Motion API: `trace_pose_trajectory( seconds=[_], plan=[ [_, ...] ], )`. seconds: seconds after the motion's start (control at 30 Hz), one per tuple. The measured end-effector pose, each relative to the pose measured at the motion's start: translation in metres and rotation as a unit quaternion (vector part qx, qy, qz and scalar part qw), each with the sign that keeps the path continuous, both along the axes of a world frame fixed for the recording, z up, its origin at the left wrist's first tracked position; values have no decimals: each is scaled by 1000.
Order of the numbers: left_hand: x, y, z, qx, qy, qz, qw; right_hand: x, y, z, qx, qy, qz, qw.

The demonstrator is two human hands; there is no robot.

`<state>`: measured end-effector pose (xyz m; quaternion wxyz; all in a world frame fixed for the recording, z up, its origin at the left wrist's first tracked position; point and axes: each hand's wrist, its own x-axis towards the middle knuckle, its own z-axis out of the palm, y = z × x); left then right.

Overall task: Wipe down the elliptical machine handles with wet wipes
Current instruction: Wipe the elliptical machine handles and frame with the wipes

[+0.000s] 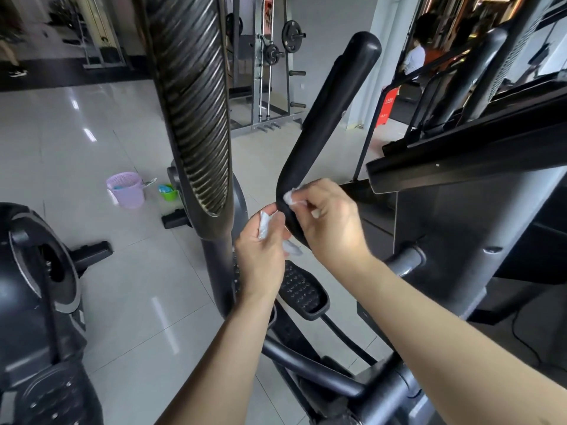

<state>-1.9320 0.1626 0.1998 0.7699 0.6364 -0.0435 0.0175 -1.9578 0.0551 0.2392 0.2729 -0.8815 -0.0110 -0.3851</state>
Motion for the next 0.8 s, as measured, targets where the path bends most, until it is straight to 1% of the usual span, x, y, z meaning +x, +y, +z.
trace_pose_trajectory(
  seconds=[0.1,0.13,0.17,0.2,0.23,0.3,0.37,0.43,0.5,0.57,0.63,0.7,0.8],
  plan=[
    [-2,-1,5,-2,-8,-5,1000,-3,-19,10,-70,93,30,993],
    [-2,0,5,-1,-7,-2,1000,-5,-24,14,-79,101,24,991],
    [-2,0,5,-3,-7,1,1000,-7,-26,19,-70,68,9,995],
    [-1,-1,4,-6,-6,2,1000,-9,-25,24,-46,10,-9,999],
    [-1,-1,4,-10,-3,3,1000,-9,-22,26,-19,-51,-26,998],
    [-1,-2,4,-20,1,2,1000,-3,-11,25,-3,-125,-32,992],
    [-2,-1,5,-27,2,-1,1000,9,-2,17,-11,-154,-18,988],
    [-2,0,6,-23,2,-4,1000,15,-1,12,-10,-157,-10,987],
    [-2,-1,6,-16,1,-1,1000,15,-4,10,-30,-126,-1,992],
    [-2,-1,3,-7,-6,6,1000,14,-10,7,-64,-65,26,996],
    [-3,-1,0,2,-12,6,1000,13,-16,7,-72,2,68,995],
    [-4,-1,-3,3,-12,4,1000,11,-23,11,-62,82,100,990],
    [-6,-2,-1,-6,-5,3,1000,2,-34,18,-49,218,107,969]
  ],
)
